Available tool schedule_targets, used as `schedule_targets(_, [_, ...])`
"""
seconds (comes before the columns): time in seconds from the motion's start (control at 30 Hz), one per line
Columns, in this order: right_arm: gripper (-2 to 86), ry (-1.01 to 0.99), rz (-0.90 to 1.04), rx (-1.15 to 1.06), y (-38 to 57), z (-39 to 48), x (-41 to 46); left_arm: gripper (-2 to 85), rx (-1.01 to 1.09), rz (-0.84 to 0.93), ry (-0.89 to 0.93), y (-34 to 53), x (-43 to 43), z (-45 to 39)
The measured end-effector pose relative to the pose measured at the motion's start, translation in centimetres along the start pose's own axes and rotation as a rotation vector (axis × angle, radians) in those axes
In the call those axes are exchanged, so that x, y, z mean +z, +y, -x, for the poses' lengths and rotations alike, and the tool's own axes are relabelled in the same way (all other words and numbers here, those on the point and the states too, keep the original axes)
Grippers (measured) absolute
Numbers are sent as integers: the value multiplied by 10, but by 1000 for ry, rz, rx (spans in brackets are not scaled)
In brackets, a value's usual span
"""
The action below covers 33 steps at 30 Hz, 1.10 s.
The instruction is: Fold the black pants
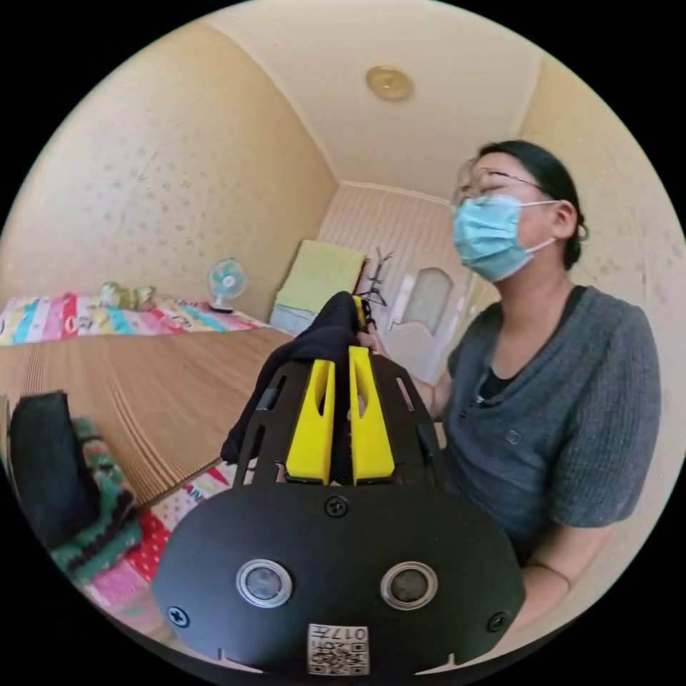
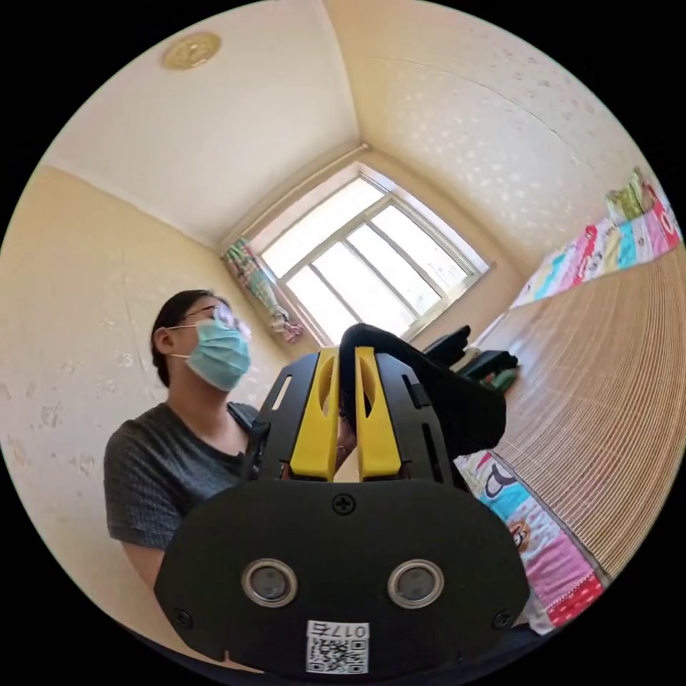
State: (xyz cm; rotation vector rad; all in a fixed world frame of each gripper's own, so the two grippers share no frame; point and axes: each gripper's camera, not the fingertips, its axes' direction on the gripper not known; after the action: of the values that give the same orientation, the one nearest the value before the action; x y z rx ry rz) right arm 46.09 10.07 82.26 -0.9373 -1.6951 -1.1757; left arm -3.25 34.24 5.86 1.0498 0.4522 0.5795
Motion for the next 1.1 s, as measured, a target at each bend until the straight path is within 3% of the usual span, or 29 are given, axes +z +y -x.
schedule_targets(0.07, [23, -3, -14, -61, -13, 32, -21, 33, 131, -25, 73, -35, -3, -8])
schedule_targets(0.2, [24, 196, -43, 35, -58, 34, -51, 34, 102, 38, 32, -91, 17, 53])
schedule_targets(0.3, [29, 284, -88, 164, -140, -31, -81, 32, -45, 127, -46, -167, 64, 170])
schedule_targets(0.37, [35, 329, -204, 192, -209, -71, -109, 35, -195, 21, -97, -249, 86, 284])
schedule_targets(0.47, [59, 574, -344, 71, -309, -102, -131, 67, -379, -166, -131, -315, 99, 413])
schedule_targets(0.53, [110, 785, -454, 194, -324, -120, -127, 106, -485, -174, -192, -316, 116, 457])
schedule_targets(0.6, [131, 891, -418, 204, -314, -135, -104, 120, -542, -99, -322, -296, 145, 471])
schedule_targets(0.67, [129, 989, -251, 188, -293, -158, -72, 110, -490, 168, -448, -246, 207, 477])
schedule_targets(0.83, [107, 1246, 301, 334, -132, -273, -1, 112, -529, 584, -458, -51, 300, 500])
schedule_targets(0.97, [100, 1237, 455, 452, -4, -322, 22, 113, -669, 655, -458, 100, 317, 507])
schedule_targets(1.1, [101, 1365, 593, 509, 97, -352, 61, 109, -642, 724, -549, 167, 344, 504])
